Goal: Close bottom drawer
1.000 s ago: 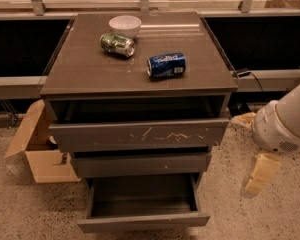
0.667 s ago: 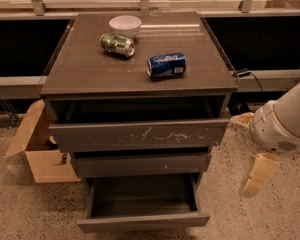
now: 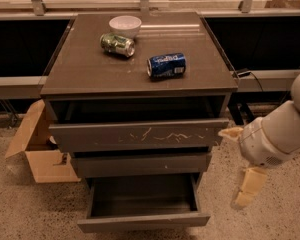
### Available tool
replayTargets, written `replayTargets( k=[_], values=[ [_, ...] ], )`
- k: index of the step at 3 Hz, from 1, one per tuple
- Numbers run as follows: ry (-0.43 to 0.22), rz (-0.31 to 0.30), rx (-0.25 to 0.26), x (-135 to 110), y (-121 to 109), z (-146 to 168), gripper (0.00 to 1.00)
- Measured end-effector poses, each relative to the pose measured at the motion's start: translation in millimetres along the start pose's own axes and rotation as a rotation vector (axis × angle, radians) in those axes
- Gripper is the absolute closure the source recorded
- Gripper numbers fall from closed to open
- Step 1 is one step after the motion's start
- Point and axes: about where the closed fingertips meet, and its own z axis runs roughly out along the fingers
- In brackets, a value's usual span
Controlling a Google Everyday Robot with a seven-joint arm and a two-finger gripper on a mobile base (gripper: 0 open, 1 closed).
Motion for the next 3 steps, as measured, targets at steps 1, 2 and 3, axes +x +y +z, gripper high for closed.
replayTargets(
  k=[1,2,3],
  values=[
    [-0.108,-0.083,-0.100,1.6,27.7,76.9,0.00],
    [-0.221,-0.126,-0.189,4.8,60.2,149.5,0.00],
    [-0.327,-0.105,-0.254,10.7,89.1,212.9,0.00]
  ],
)
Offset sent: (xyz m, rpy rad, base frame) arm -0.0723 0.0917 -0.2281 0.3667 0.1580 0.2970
